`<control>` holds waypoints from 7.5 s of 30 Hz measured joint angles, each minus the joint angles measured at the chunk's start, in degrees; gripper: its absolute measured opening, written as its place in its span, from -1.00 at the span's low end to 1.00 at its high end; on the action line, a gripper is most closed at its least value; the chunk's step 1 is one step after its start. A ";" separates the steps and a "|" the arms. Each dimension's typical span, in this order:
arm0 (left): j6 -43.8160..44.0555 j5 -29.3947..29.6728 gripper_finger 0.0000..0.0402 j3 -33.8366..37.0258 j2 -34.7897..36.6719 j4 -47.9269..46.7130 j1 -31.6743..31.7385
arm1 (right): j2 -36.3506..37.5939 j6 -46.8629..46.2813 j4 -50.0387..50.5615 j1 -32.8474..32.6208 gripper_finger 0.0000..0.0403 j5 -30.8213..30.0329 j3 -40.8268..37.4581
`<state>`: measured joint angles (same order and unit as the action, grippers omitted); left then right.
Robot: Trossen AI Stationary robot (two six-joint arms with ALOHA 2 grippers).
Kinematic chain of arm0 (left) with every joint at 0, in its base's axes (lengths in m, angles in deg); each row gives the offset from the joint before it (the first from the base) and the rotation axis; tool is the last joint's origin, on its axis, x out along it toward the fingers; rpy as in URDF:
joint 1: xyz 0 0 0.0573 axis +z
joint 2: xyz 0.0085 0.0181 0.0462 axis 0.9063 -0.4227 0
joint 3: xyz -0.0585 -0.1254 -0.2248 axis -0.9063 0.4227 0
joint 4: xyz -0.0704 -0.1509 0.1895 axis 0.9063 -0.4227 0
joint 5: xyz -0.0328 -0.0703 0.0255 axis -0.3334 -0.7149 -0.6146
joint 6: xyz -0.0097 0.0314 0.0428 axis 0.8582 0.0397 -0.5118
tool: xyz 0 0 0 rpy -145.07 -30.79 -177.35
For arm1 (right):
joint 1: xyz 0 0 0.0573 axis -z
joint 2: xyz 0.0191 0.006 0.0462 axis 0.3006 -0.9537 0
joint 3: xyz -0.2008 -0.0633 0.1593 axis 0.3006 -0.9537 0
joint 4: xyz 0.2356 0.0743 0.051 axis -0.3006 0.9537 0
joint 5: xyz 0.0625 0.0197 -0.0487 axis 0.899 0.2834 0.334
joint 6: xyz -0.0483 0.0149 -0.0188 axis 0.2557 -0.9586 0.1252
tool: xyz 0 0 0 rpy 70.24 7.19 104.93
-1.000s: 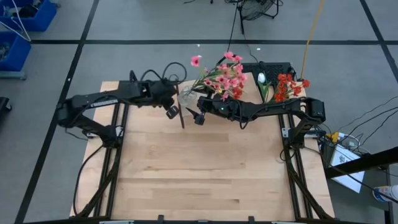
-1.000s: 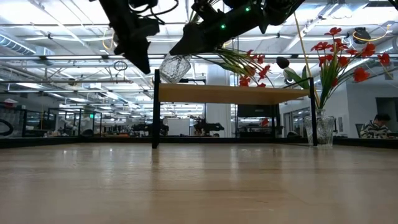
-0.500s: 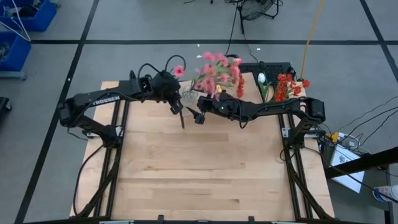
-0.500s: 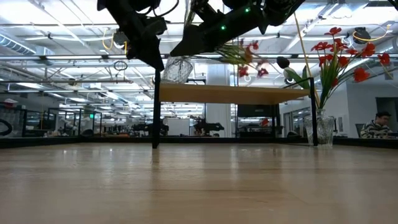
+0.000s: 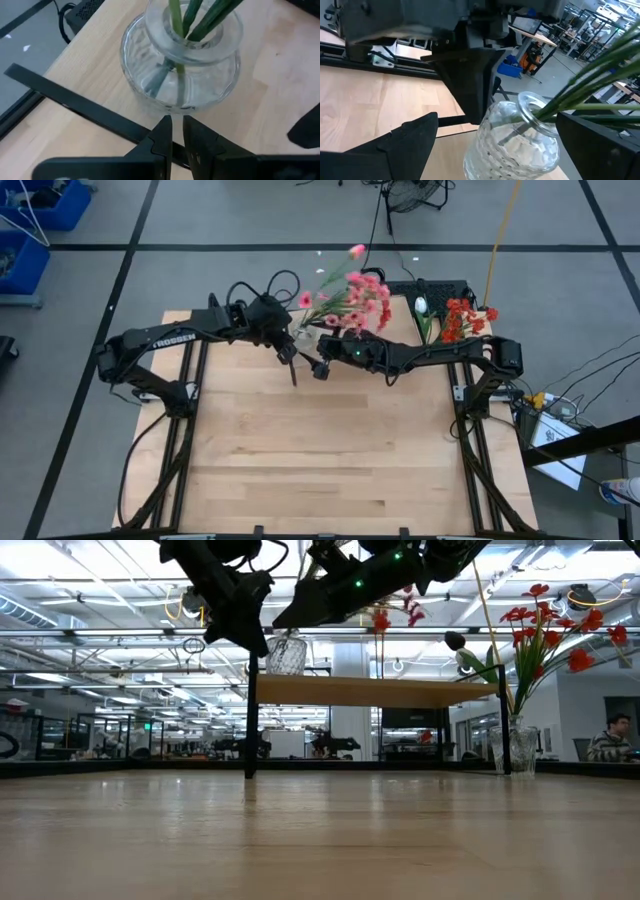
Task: Pick and place flowers into a vace then onto a shelf
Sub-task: Put the bottom transparent vase with flowers on the shelf, then adjust the shelf on the table, then put the transparent vase with flowers on the shelf
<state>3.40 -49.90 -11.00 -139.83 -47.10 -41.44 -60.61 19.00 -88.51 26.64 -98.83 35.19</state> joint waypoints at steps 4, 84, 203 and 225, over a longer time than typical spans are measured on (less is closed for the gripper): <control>1.75 1.98 -0.75 0.00 -0.02 -0.89 -0.58 | 0.00 -0.29 -0.19 0.22 0.97 0.00 0.00; 11.35 3.22 -0.75 0.00 4.46 11.12 -21.08 | 40.70 -104.72 26.45 -36.67 0.96 -37.18 -43.35; 17.26 9.42 -0.75 25.00 28.85 -1.11 -23.96 | -34.22 -51.53 -9.14 -11.02 0.22 7.92 20.05; 12.34 7.81 -0.75 24.98 27.84 8.80 -23.89 | -20.76 -68.16 35.57 -20.67 0.97 -19.33 18.38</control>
<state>15.75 -42.09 13.98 -111.99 -38.30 -65.33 -81.36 -49.16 -52.94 5.96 -118.17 53.57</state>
